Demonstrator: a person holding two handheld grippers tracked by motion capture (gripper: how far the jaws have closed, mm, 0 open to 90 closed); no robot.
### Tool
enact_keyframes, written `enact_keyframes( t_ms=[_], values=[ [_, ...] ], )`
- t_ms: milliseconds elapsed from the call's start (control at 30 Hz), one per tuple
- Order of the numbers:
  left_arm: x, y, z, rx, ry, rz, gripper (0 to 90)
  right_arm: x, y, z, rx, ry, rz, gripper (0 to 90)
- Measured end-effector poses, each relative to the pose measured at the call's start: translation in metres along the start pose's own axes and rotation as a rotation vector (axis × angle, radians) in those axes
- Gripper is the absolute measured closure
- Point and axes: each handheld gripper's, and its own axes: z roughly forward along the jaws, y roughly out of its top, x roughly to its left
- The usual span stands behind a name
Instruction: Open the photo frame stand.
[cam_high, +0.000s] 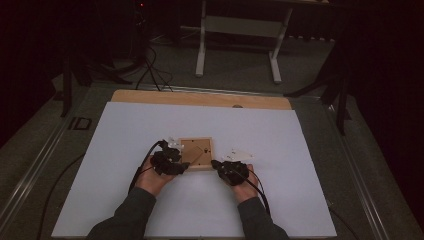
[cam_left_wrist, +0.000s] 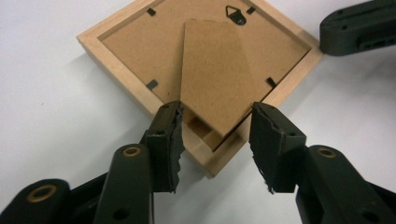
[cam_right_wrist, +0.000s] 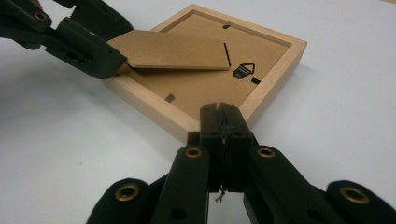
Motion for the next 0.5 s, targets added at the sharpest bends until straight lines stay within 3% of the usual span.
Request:
enact_keyframes(
  t_ms=[300, 500],
  values=[
    [-0.0037, 0.0008, -0.0015, 0.005, 0.016, 0.026, 66.6, -0.0004, -0.0002, -0.0001, 0.0, 0.003, 0.0, 88.9],
    [-0.0025, 0.0039, -0.0047, -0.018, 0.003, 0.002, 69.6, -0.0001, -0.0001, 0.0001, -0.002, 0.004, 0.001, 88.8]
  ],
)
